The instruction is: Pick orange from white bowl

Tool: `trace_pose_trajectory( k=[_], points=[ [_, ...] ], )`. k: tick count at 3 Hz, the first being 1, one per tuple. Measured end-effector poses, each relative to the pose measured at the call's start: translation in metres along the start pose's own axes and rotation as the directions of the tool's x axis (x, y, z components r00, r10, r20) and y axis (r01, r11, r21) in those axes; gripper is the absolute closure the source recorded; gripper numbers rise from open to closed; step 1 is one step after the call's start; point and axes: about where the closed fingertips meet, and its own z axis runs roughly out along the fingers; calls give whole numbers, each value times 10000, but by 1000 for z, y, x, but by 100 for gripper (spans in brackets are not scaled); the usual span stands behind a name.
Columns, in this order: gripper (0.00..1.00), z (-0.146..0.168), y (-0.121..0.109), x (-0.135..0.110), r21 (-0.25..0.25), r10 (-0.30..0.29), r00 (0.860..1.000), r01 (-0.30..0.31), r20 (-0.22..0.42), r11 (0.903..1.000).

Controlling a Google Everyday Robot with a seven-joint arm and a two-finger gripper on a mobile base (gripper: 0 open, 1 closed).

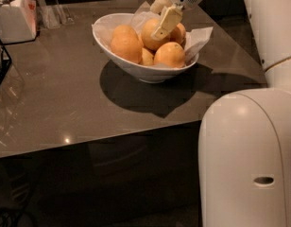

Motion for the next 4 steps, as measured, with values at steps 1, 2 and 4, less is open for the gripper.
trace_pose_trajectory(
  k=[1,2,4],
  points=[
    [24,-1,1,-1,-7,6,10000,-6,3,10000],
    [36,18,8,22,-587,712,9974,-706,92,9958],
    [52,18,7,24,-744,912,9958,-901,123,9932]
  ],
)
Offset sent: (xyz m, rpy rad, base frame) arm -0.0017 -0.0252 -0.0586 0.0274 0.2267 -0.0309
